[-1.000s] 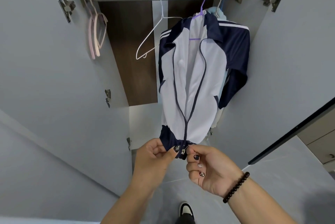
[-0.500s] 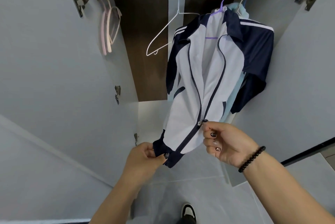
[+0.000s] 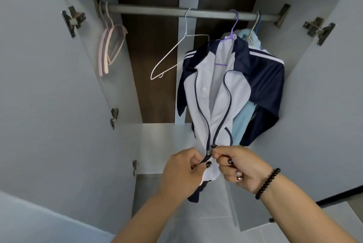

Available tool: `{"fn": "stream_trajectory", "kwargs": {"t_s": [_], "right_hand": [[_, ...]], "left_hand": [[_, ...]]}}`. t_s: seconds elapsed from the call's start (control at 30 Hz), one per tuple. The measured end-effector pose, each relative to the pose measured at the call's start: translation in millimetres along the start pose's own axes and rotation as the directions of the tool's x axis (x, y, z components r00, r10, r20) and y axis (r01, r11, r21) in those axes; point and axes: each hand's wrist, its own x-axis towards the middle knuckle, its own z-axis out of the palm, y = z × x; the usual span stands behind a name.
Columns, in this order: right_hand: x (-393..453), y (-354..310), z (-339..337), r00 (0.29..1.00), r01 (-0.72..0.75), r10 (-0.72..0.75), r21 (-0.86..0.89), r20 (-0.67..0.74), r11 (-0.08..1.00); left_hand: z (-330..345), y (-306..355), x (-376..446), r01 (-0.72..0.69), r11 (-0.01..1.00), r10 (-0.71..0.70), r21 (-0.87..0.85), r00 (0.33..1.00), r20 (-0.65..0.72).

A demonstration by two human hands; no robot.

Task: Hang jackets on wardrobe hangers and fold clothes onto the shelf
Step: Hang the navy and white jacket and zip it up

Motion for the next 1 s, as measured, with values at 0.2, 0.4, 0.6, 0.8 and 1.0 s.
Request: {"fn": "stream_trajectory", "kwargs": {"t_s": [0.2,0.4,0.6,0.8,1.0], "right_hand": [[34,-20,-33,0.993,-0.116,0.108,0.185,0.055,0.976],[61,-54,-55,0.99,-0.126,0.105,0.254,0.093,0.959],[81,-88,-60,0.993,-0.07,0.047,0.224,0.104,0.972],[101,-129,-62,0.995,-0.003,-0.018,0.218,0.097,0.976],[132,-144,-64,0.997,-0.05,0.038,0.204,0.063,0.978]], "left_hand": [[22,-11,16,0.092,0.994,-0.09,0.063,0.995,-0.036],[29,-39,20,0.246,0.969,-0.244,0.026,0.969,-0.046],[24,-66,35,0.28,0.96,-0.28,-0.013,0.96,-0.017],[24,-22,126,0.047,0.991,-0.039,-0.128,0.997,0.062],[39,18,212,-0.19,0.961,0.212,-0.201,0.973,0.094]]}}
